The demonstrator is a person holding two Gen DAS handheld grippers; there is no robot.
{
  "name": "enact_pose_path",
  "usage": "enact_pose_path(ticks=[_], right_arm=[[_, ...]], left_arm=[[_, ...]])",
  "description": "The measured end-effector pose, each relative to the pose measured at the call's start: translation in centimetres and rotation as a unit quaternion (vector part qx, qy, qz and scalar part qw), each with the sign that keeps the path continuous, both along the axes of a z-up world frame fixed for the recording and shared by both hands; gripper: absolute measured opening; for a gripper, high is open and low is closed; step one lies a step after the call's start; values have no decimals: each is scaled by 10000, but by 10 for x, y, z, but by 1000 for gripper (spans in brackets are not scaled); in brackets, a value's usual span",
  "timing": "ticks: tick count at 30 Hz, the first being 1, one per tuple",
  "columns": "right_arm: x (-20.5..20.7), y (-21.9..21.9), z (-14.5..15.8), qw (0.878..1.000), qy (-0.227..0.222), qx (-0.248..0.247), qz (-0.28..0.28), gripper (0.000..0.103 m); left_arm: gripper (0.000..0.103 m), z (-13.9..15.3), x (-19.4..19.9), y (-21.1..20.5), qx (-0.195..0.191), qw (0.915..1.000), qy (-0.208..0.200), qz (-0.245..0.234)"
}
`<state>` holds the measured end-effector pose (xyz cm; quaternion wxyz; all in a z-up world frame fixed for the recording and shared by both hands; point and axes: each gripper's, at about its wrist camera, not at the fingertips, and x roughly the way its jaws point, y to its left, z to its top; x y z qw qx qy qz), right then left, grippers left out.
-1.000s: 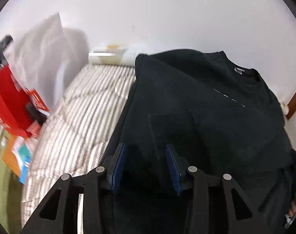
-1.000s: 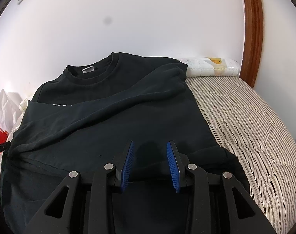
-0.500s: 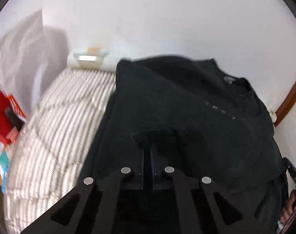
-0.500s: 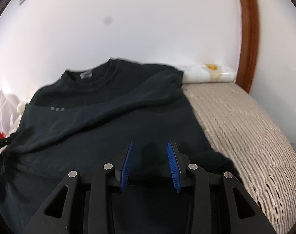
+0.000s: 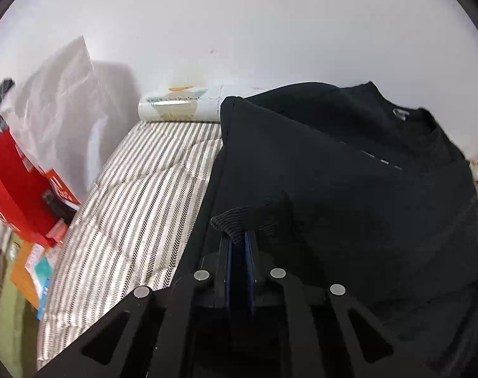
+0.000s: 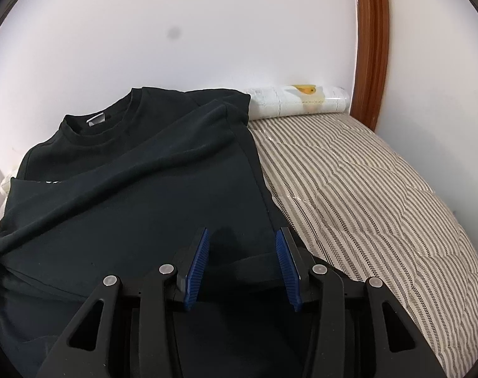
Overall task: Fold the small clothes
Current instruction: 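Grasp the ribbed cuff with the left tool and straighten it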
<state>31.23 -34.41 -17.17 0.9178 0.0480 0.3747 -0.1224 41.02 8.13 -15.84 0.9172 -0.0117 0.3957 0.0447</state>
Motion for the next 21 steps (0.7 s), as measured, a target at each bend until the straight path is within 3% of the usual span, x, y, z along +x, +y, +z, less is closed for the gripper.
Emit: enact_pose_path(ticks=[6, 21], right_arm=[[0, 5, 0, 9999, -44, 10, 110, 44], [16, 12, -10, 9986, 442, -166, 250, 48]], left_arm=[[12, -6, 0, 1, 167, 9999, 23, 35], [20, -9, 4, 5, 162, 9997, 130, 126]])
